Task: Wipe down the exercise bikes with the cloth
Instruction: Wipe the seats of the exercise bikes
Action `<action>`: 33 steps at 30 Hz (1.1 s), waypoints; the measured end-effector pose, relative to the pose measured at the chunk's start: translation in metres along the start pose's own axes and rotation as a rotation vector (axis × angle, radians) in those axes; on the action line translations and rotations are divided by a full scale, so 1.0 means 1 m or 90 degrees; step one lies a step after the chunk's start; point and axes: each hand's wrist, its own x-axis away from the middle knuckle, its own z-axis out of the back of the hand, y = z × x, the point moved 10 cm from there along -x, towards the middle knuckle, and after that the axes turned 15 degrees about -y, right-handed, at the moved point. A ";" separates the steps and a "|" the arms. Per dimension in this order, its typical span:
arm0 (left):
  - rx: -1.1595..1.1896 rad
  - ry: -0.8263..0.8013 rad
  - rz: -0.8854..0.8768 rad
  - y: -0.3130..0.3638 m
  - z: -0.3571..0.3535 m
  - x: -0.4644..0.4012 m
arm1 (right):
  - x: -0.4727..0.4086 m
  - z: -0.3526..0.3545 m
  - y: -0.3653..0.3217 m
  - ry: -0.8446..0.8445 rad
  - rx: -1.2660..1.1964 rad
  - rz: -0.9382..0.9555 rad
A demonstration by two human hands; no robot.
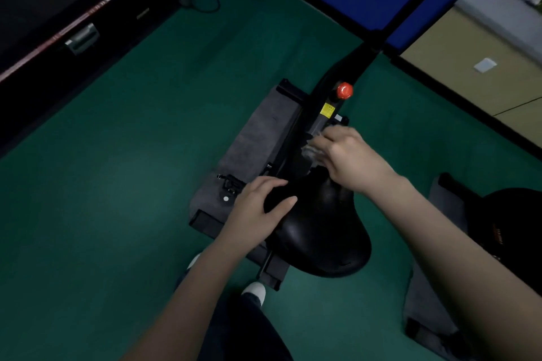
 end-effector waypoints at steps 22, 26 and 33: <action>-0.109 0.040 -0.077 0.016 -0.006 -0.024 | 0.087 -0.023 0.075 0.371 -0.595 -0.372; -0.107 0.047 -0.093 0.017 -0.006 -0.024 | 0.106 -0.033 0.059 0.421 -0.612 -0.399; -0.081 0.067 -0.102 0.015 -0.003 -0.023 | 0.054 -0.064 0.102 0.325 -1.017 -0.336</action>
